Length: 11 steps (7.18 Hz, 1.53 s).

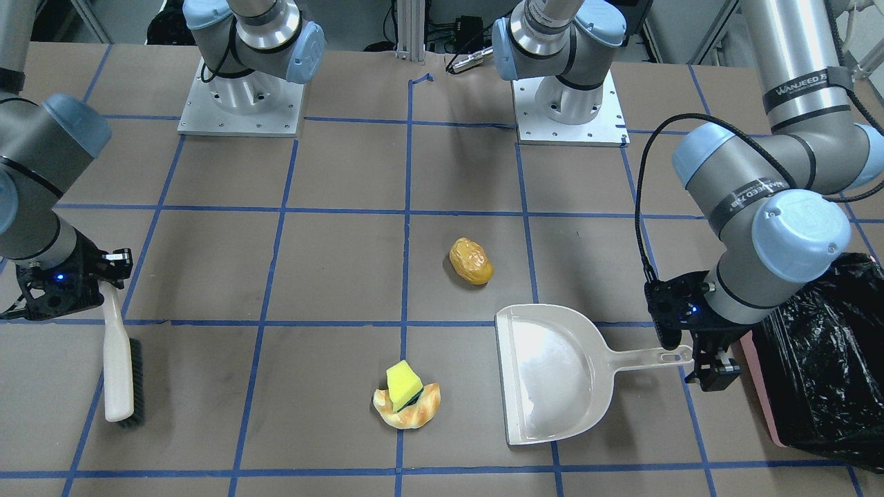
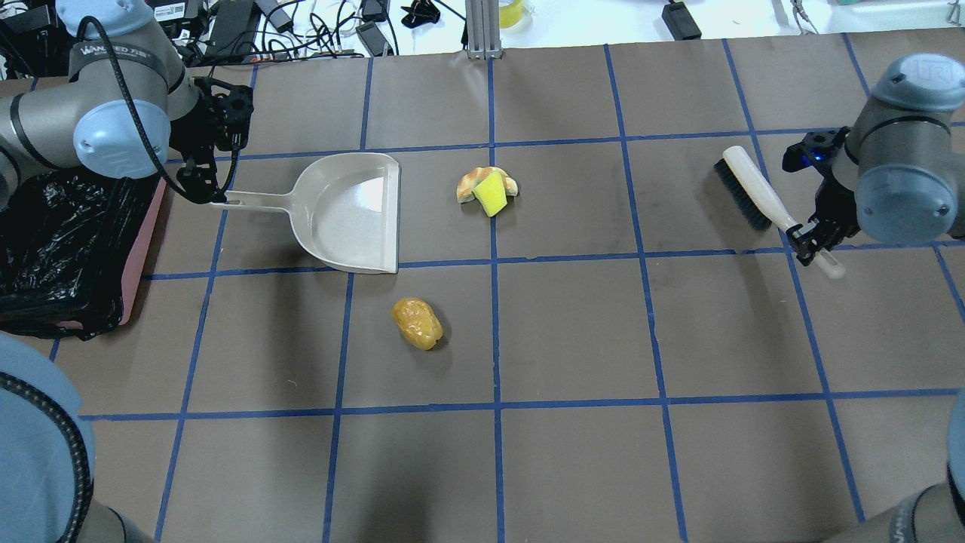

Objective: Sweep and dump trash into bin
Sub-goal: 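Grasp the dustpan handle with the left gripper while the right gripper grasps the white brush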

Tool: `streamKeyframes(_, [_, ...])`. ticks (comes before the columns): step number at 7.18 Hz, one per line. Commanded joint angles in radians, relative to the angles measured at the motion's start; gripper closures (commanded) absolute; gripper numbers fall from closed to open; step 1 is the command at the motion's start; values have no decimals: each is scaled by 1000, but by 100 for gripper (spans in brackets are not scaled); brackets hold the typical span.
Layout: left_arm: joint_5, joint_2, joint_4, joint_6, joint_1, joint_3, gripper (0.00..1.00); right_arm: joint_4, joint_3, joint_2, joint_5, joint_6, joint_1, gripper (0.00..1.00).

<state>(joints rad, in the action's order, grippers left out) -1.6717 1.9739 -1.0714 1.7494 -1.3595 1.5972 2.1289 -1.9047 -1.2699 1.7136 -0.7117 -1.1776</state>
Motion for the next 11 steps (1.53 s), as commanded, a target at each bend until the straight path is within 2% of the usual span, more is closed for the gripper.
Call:
streamKeyframes(1, [4, 29, 4, 36, 14, -2, 4, -13, 13, -19, 3, 96, -10, 92])
streamKeyframes(3, [6, 57, 65, 27, 31, 10, 5, -53, 45, -37, 7, 225, -92, 92])
streamKeyframes(4, [7, 60, 64, -22, 31, 16, 6, -88, 61, -37, 52, 345, -176, 92])
streamKeyframes(5, [7, 56, 65, -49, 31, 44, 6, -113, 75, -37, 58, 438, -267, 92])
streamKeyframes(7, [9, 48, 65, -88, 31, 76, 9, -124, 85, -20, 40, 783, -440, 92])
streamKeyframes(8, [23, 43, 68, -96, 31, 90, 10, -118, 90, -4, 40, 854, -517, 92])
streamKeyframes(10, [29, 51, 83, -85, 31, 83, 43, -124, 165, 62, 14, 943, -624, 92])
streamKeyframes(11, [30, 49, 84, -87, 31, 86, 66, -122, 205, 108, -23, 980, -673, 92])
